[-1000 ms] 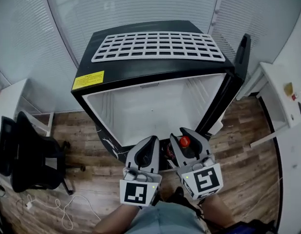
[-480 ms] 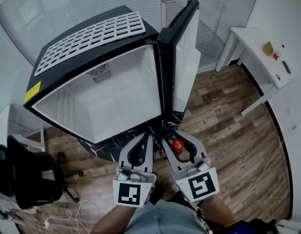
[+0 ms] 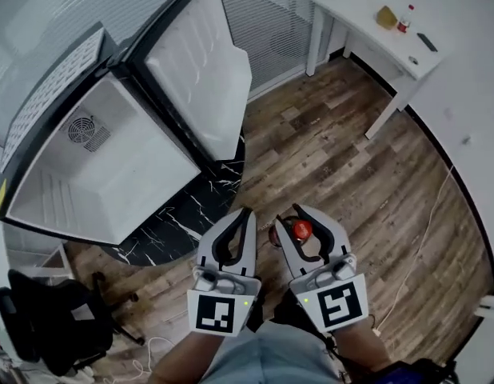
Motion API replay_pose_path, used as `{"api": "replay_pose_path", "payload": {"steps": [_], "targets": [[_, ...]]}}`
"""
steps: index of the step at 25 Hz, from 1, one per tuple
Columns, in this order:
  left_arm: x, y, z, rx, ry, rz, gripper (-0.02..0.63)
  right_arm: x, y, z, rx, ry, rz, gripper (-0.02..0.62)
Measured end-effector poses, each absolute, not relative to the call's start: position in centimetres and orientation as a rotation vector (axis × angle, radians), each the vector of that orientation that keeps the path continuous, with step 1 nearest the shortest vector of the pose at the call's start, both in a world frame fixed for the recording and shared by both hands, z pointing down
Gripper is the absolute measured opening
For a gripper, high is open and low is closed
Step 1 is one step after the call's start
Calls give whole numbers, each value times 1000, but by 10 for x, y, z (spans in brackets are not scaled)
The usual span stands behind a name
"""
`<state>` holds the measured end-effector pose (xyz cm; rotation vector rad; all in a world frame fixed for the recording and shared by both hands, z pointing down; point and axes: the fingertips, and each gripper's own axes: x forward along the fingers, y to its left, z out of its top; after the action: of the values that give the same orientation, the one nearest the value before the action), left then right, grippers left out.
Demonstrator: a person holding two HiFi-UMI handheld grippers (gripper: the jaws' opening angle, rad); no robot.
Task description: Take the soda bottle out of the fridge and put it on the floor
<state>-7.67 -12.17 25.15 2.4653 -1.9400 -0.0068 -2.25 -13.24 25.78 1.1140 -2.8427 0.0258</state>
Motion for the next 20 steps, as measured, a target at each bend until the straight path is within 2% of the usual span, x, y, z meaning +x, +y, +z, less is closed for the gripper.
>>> {"api": "replay_pose_path", "payload": {"steps": [13, 20], "targets": [[117, -140, 301, 2757, -1398, 73, 17, 178, -117, 317, 1649, -2506, 168, 127], [202, -127, 337, 2821, -1158, 110, 17, 262, -92, 355, 1848, -2338, 229, 127]]}}
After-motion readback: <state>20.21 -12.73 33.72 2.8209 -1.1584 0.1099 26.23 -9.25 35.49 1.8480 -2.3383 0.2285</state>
